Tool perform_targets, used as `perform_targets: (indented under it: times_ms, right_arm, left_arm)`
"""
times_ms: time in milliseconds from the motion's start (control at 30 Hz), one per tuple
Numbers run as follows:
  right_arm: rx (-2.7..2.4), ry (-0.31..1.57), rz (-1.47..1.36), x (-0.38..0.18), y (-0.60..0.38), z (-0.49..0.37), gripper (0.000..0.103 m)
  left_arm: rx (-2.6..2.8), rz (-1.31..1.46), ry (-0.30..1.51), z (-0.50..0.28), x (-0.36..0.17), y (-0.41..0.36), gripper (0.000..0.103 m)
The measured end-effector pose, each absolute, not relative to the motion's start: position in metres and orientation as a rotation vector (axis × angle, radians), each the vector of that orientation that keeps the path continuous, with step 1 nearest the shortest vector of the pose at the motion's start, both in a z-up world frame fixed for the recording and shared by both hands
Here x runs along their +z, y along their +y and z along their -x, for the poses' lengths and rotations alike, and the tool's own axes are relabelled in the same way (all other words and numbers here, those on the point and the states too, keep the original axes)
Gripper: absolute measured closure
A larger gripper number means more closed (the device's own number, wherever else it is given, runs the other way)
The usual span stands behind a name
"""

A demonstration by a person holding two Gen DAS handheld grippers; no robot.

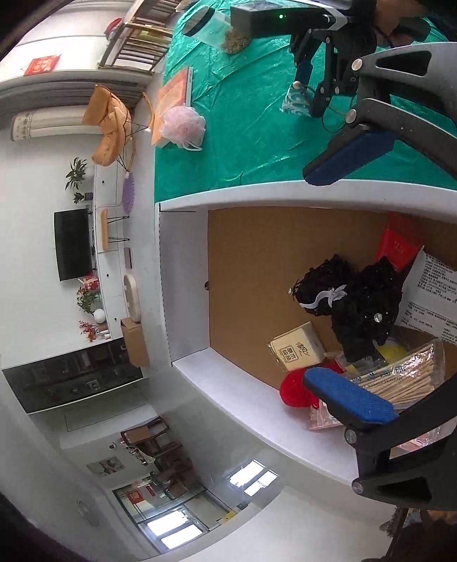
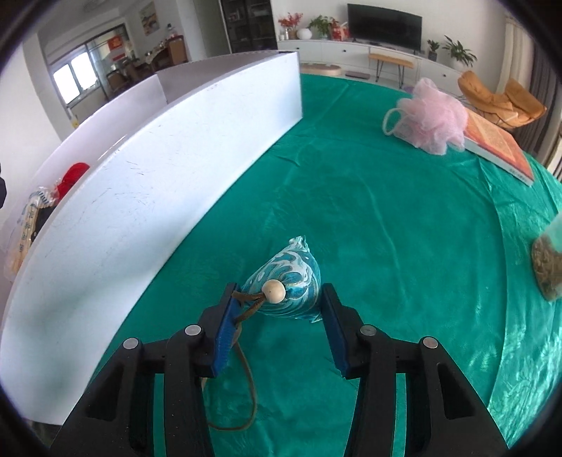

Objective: Organize soft objects
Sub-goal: 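Grasp the blue teardrop pouch with the right gripper while the left gripper returns above the table, then open the right gripper, releasing the blue pouch onto the table beside the jar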

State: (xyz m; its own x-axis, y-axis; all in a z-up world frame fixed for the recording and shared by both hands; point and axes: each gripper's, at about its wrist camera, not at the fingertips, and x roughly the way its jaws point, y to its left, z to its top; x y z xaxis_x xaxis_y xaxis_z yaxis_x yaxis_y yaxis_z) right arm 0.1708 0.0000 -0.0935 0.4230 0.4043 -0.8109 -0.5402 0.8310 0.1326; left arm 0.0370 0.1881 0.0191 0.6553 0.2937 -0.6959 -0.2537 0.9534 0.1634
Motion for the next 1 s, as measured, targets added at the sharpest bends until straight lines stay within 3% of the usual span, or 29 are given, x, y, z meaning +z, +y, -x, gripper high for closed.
perform_targets:
  times_ms: [333, 633, 700, 767, 1000]
  right_arm:
    - [0.266, 0.929, -0.028, -0.096, -0.192, -0.162, 0.054]
    - [-0.002, 0.919, -0.193, -0.092, -0.323, -0.273, 0.053]
    - [0.036, 0.895, -0.294, -0.089, -0.342, -0.295, 0.048]
    - [0.035, 0.898, -0.336, -0.085, -0.349, -0.301, 0.034]
    - [-0.026, 0.871, -0.281, -0.074, -0.346, -0.223, 0.03]
  left_arm:
    - [0.136, -0.025, 0.818, -0.06, 0.027, 0.137, 0.0]
    - [-0.106, -0.061, 0.92, -0.069, -0.001, 0.021, 0.0]
    - [-0.137, -0.102, 0.953, -0.076, -0.02, -0.004, 0.0]
    - [-0.148, -0.129, 0.98, -0.087, -0.036, -0.022, 0.0]
    - [-0.113, -0.097, 0.97, -0.14, -0.082, -0.037, 0.0]
